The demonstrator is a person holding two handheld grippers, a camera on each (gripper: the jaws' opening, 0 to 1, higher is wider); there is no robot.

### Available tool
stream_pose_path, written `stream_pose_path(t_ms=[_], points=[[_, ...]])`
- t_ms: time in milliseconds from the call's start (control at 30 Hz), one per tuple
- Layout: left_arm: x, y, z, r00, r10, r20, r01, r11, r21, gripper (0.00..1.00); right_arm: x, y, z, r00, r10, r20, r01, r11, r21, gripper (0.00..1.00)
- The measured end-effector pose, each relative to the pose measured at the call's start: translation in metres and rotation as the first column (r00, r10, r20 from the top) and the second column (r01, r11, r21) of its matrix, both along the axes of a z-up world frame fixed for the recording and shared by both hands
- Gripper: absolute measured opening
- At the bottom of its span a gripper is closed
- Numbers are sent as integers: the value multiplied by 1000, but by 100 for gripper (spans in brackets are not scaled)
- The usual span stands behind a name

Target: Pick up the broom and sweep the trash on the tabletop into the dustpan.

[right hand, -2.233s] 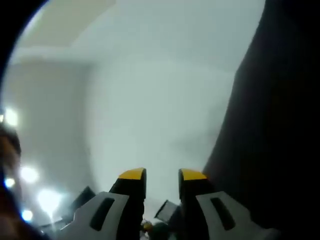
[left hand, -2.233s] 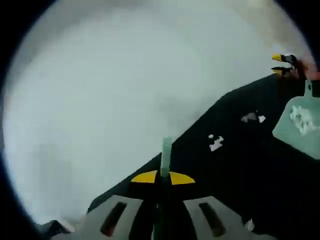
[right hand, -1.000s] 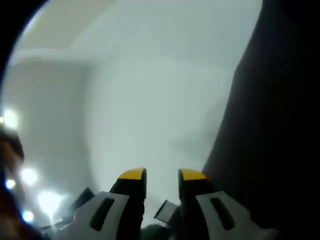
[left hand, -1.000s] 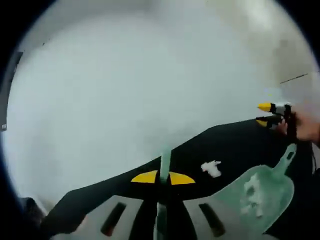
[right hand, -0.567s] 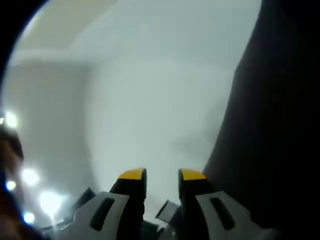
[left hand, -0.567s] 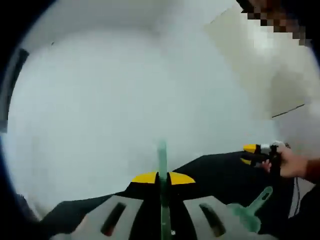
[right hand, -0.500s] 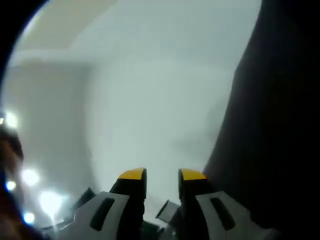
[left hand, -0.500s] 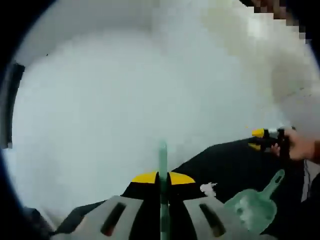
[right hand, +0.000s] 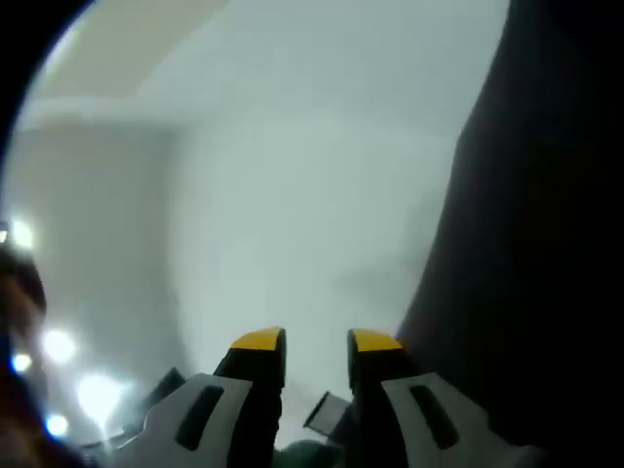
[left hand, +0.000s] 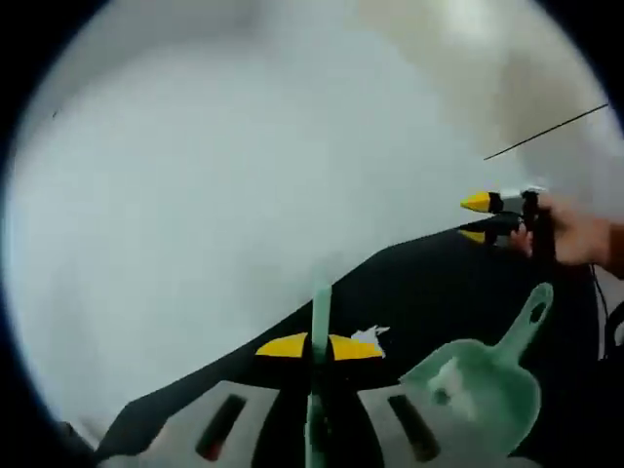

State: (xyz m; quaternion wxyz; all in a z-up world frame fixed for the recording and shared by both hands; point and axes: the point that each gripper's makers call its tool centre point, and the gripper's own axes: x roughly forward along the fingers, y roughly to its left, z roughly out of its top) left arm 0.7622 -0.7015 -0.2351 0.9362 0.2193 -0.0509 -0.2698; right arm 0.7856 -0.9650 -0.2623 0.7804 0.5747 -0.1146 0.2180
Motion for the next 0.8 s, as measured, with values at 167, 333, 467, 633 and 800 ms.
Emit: stream_pose_path(t_ms=[167,333,467,633,800], points=[[-35,-18,54,992,-78,99,91,985,-144,4,1,-1,0,1000,2,0,-2,1000,3,27],[-26,19,77,982,29,185,-22,999,-39,4,0,-1,0,1000,10,0,-10,1000,9,27],[-9,42,52,993,67,94,-60,996,-70,4,0,0,1,1000,13,0,-13,1000,13,27],[1,40,3,995,94,-19,-95,987,-130,4,-1,1,1,1000,11,-1,-11,1000,12,27],[-16,16,16,998,51,24,-45,973,-227,4,-2,2,1,1000,9,1,-9,1000,13,27]])
